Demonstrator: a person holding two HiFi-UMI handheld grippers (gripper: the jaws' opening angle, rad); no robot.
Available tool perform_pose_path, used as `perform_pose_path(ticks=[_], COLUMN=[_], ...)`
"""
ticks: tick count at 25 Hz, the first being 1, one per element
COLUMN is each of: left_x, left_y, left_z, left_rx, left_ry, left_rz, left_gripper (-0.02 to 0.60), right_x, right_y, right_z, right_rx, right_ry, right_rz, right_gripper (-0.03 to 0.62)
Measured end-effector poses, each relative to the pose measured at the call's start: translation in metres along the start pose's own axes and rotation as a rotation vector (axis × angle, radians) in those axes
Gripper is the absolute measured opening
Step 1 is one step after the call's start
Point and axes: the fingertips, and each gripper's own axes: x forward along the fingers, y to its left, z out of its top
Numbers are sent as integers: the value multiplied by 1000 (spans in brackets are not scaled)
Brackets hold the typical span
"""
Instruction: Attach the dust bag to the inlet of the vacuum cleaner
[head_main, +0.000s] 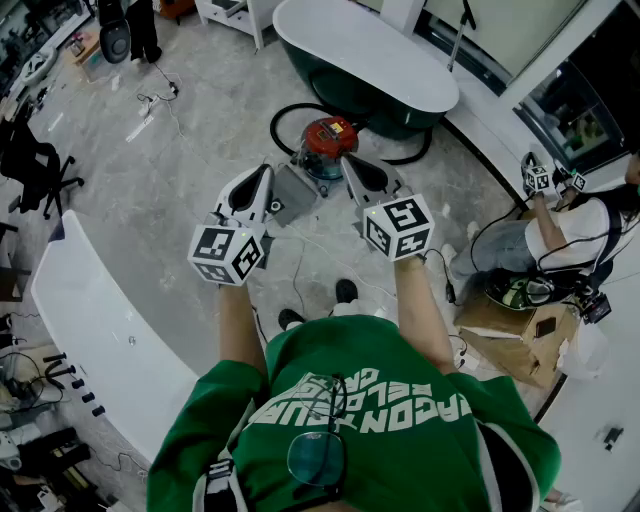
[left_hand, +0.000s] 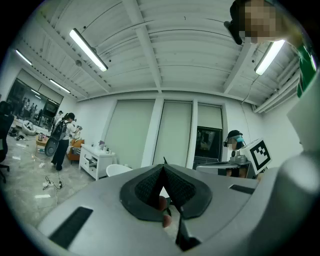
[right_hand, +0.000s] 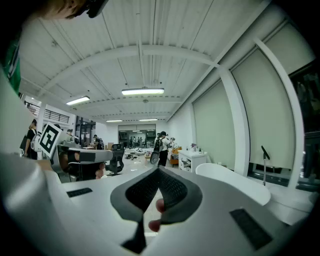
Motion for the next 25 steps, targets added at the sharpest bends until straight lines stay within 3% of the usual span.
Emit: perform_pose_path(ticks=[16, 25], left_x=[-48, -47], left_y=[61, 109], left_z=[-9, -26], left_rx=[5, 4], left_ry=[36, 82], left_rz=[-68, -84], left_gripper=[-3, -3], right_x=[31, 59], right_y=[54, 53], right_z=[-19, -35], right_rx=[20, 62], right_ry=[39, 64], right_rz=[-76, -121], right_gripper=[2, 2])
